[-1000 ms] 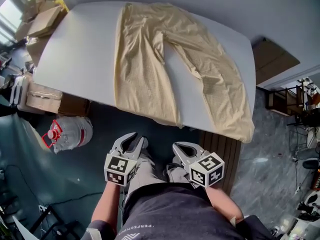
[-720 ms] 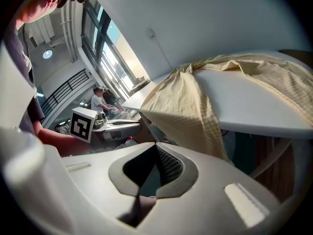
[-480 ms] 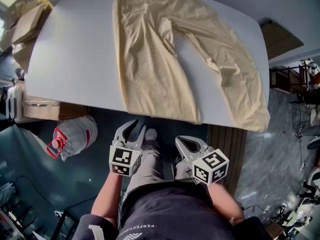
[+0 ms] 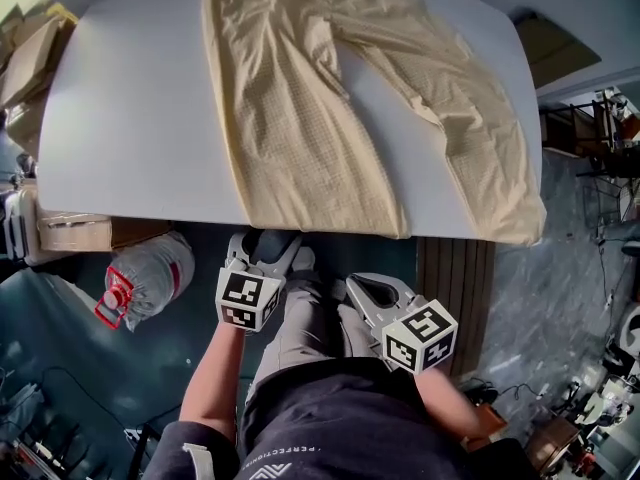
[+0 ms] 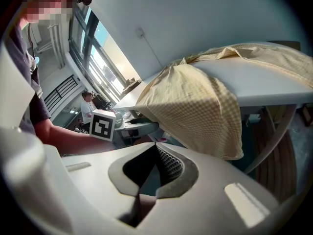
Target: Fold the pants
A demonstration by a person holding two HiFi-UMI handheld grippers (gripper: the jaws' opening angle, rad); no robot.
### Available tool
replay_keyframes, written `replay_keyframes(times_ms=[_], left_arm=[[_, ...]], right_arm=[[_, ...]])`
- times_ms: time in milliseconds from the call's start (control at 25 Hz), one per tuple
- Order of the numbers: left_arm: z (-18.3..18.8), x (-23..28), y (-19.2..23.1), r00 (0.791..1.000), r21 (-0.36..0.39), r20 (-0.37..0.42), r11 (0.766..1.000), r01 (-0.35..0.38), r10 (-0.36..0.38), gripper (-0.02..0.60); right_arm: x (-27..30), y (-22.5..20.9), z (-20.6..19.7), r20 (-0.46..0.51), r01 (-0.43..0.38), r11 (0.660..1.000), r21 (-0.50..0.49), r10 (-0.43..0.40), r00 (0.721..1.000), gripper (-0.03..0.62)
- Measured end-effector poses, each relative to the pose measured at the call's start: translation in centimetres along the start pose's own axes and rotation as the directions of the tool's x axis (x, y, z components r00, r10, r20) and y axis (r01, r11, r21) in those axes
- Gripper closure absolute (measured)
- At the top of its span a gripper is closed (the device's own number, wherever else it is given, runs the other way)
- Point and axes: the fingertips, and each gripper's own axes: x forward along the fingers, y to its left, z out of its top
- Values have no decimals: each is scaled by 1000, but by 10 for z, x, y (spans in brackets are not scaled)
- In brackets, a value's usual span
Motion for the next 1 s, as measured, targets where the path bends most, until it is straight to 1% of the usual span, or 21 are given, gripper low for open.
replay_keyframes(times_ms=[40,160,200,240,320,400,440,560,640,760,880,1000], left_arm=[[2,2,-2,1000,14,4,1000,12,-12,307],[7,6,-21,998,93,6,993,66,-67,308],[9,6,-29,996,113,13,990,83,-85,315],[11,5,-36,995,127,24,988,93,-97,336],[15,2,-42,995,145,39,985,89,-96,400],[19,-5,-42,996,170,32,983,71,-78,530],[22,-8,-44,997,178,22,981,74,-79,572],[31,-18,-58,992,155,-28,980,125,-122,572],[40,-27,-64,989,139,-54,980,142,-136,574],[57,-40,-70,990,145,-63,981,131,-123,574],[71,-47,-79,991,167,-88,979,117,-103,574],[79,-50,-89,987,173,-119,977,129,-109,574]], right_arm=[[-1,1,-1,1,-4,1000,1,4,1000,594],[-8,-2,-5,5,-1,1000,4,1,1000,594],[-12,-4,-6,5,3,1000,3,-3,1000,594],[-15,-6,-7,8,8,1000,1,-8,1000,594],[-20,-9,-7,20,16,1000,0,-16,1000,594],[-22,-11,-9,34,22,1000,4,-23,999,594],[-23,-12,-10,37,26,1000,4,-26,999,594],[-24,-15,-11,46,36,999,-4,-36,998,594],[-21,-13,-10,60,39,999,-17,-38,997,594],[-15,-3,-7,81,19,999,-42,-15,997,594],[-13,12,-5,112,-15,998,-57,21,993,588],[-13,29,-2,127,-38,995,-93,49,991,577]])
